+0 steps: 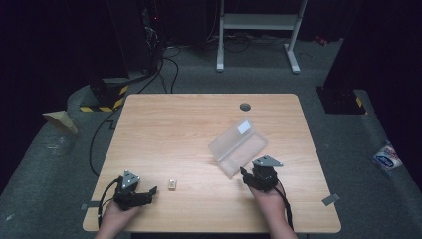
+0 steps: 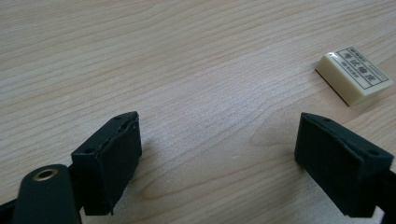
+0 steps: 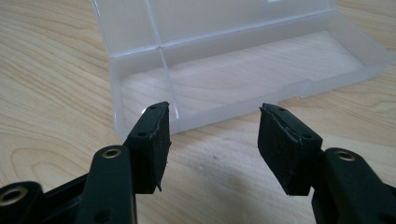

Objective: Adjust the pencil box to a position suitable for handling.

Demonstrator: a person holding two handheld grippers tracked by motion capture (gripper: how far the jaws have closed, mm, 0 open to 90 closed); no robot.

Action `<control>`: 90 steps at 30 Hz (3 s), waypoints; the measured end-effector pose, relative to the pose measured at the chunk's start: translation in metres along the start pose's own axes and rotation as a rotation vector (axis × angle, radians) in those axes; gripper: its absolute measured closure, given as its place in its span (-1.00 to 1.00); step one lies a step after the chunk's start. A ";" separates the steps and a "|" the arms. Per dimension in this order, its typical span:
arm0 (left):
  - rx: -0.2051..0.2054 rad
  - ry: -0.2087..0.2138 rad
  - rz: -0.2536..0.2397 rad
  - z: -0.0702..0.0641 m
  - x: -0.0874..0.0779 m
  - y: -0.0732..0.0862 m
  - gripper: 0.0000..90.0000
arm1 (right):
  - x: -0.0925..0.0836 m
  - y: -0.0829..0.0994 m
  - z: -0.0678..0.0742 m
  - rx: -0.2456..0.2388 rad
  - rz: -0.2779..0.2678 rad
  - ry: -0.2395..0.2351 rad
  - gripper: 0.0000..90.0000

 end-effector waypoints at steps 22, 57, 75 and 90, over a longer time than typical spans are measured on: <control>0.000 -0.002 0.000 0.000 0.000 0.000 -0.66 | 0.026 -0.017 0.020 -0.052 0.007 -0.060 0.68; 0.008 0.002 0.000 0.000 0.000 0.000 -0.66 | 0.039 -0.014 0.043 -0.056 0.012 -0.094 0.92; 0.008 0.005 0.000 -0.001 0.000 0.000 -0.66 | 0.039 -0.026 0.082 -0.093 -0.041 -0.175 0.69; 0.011 0.003 -0.001 -0.001 0.000 0.000 -0.65 | 0.000 -0.006 -0.003 0.020 -0.069 0.059 0.29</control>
Point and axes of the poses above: each handheld gripper's, and its own axes: x roughly forward along the jaws, y roughly out of its underside, z roughly to its left, the point moved 2 cm from there along x, roughly forward along the jaws, and after that the axes turned 6 degrees about y, right-handed, at the moved point
